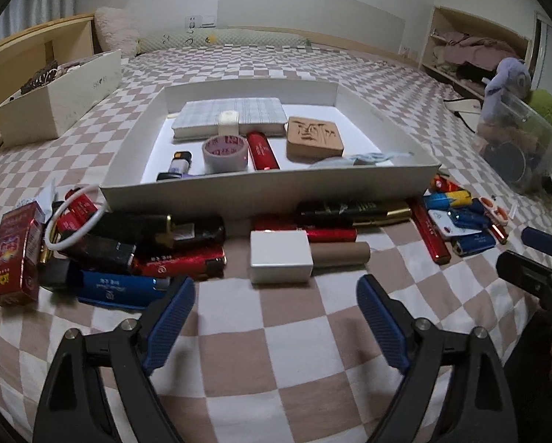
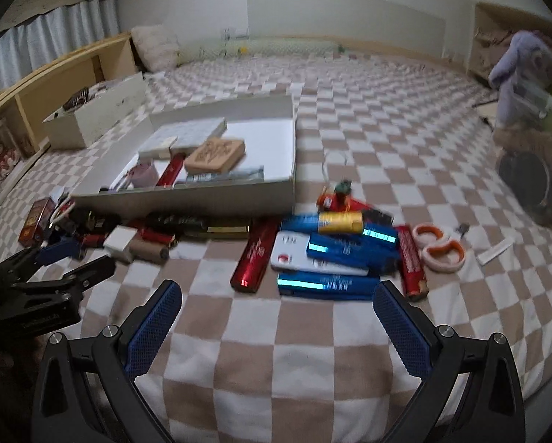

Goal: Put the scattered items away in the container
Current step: 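Withdraw both grippers from the tray toward the remaining items, then grasp white cube with tan cylinder using left gripper while right approaches blue lighter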

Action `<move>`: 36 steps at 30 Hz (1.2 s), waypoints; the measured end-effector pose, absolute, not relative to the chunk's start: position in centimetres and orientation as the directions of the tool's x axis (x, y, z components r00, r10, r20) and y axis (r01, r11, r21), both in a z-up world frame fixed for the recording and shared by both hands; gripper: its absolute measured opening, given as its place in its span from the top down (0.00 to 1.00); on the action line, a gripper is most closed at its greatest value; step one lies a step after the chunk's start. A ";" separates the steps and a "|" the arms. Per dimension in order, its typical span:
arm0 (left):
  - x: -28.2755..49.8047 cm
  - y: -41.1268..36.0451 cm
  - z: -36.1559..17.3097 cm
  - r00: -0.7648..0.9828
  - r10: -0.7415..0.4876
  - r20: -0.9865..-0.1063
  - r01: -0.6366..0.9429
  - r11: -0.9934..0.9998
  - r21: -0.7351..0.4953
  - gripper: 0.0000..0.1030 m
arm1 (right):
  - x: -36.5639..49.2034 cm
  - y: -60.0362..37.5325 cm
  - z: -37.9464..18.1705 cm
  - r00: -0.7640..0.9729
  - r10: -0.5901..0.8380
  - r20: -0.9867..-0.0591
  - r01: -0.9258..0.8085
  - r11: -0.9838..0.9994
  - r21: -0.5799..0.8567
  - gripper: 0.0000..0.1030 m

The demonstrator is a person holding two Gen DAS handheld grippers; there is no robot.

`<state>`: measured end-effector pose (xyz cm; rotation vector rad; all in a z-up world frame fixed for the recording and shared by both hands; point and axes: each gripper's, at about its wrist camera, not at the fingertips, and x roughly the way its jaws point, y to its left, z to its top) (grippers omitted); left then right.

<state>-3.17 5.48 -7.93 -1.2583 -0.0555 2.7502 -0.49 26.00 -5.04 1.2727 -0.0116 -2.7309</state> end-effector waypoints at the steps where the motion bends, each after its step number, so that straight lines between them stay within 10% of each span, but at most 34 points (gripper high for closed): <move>1: -3.3 5.5 -8.1 -0.646 0.120 -0.754 -0.084 -0.993 -0.085 0.04 | -0.5 26.2 -5.2 -0.633 -0.114 -0.766 0.108 -0.992 0.058 0.00; 16: -4.2 6.3 -9.7 -0.621 0.132 -0.773 -0.088 -0.991 -0.098 0.04 | -3.5 30.9 -8.5 -0.527 -0.252 -0.812 0.016 -0.958 0.287 0.00; 36: -5.4 7.1 -9.9 -0.625 0.138 -0.769 -0.070 -0.990 -0.120 0.00 | -4.8 29.1 -9.8 -0.574 -0.070 -0.816 -0.004 -0.996 0.089 0.18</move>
